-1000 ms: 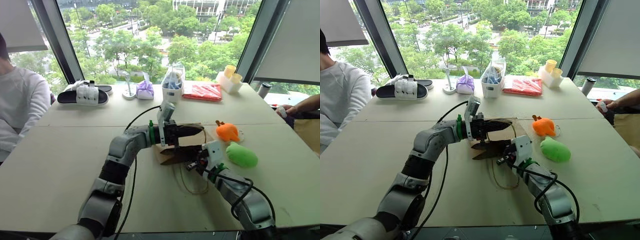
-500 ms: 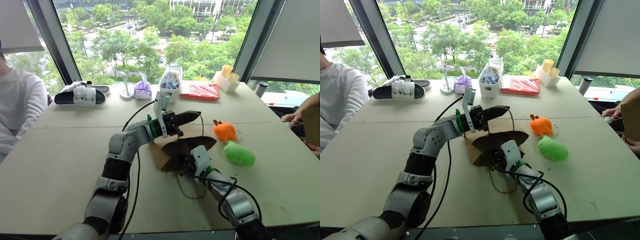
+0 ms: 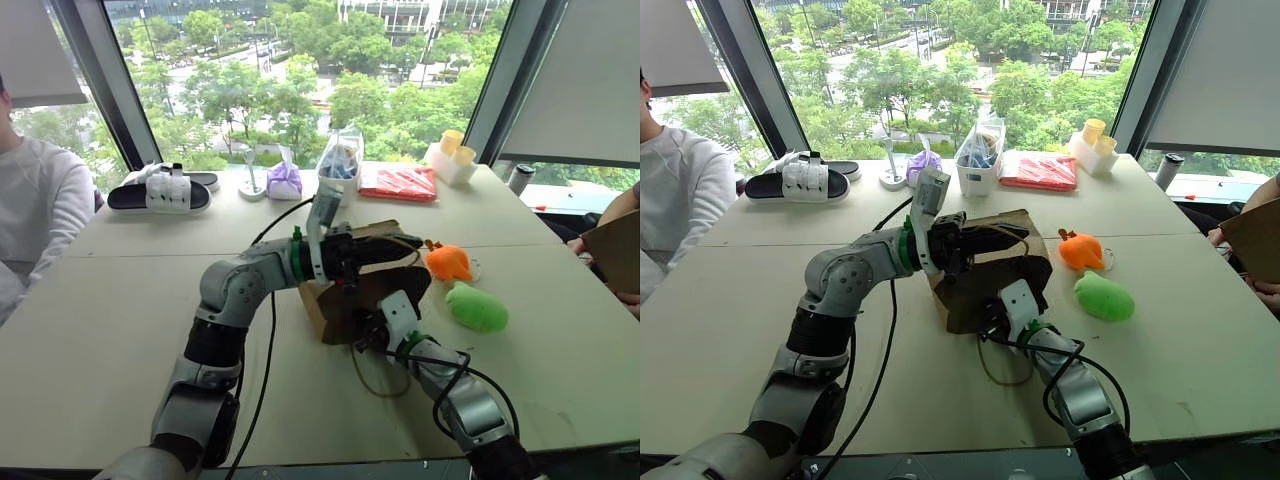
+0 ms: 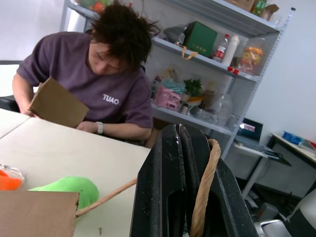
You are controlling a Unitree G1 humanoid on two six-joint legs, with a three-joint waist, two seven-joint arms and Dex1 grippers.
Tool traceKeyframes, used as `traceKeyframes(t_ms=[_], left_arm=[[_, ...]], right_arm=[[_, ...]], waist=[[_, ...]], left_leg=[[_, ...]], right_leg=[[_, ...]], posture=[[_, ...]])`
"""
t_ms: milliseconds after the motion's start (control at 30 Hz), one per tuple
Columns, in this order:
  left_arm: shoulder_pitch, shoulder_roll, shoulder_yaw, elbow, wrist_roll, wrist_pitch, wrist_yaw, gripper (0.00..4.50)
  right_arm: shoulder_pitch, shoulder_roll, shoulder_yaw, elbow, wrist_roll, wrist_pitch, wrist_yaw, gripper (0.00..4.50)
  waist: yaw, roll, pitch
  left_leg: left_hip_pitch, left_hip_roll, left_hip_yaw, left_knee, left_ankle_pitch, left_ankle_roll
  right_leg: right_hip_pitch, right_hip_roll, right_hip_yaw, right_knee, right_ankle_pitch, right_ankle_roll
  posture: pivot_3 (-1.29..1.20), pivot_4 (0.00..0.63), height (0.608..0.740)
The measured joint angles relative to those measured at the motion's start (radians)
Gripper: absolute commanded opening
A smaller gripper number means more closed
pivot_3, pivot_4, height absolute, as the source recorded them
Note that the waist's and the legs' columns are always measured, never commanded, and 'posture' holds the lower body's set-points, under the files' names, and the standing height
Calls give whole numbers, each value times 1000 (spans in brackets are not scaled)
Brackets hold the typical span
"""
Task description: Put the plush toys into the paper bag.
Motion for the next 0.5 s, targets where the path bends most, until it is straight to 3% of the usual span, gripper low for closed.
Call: traceKeyframes(t_ms=[367,500], left_arm=[[-1,-11,2,56,16,-33,45,67],[-3,-4,-8,132,73,-89,49,67]], right_arm=[[16,10,-19,-3,-4,-19,14,0],[132,6,-57,-186,40,-70,37,0]], waist=[[2,0,0],[5,0,0]], left_leg=[[0,0,0,0,0,0],[-2,-1,-1,0,0,0]], right_leg=[[0,0,0,1,0,0],[-2,0,0,1,0,0]], posture=[[0,150,740],[0,150,740]])
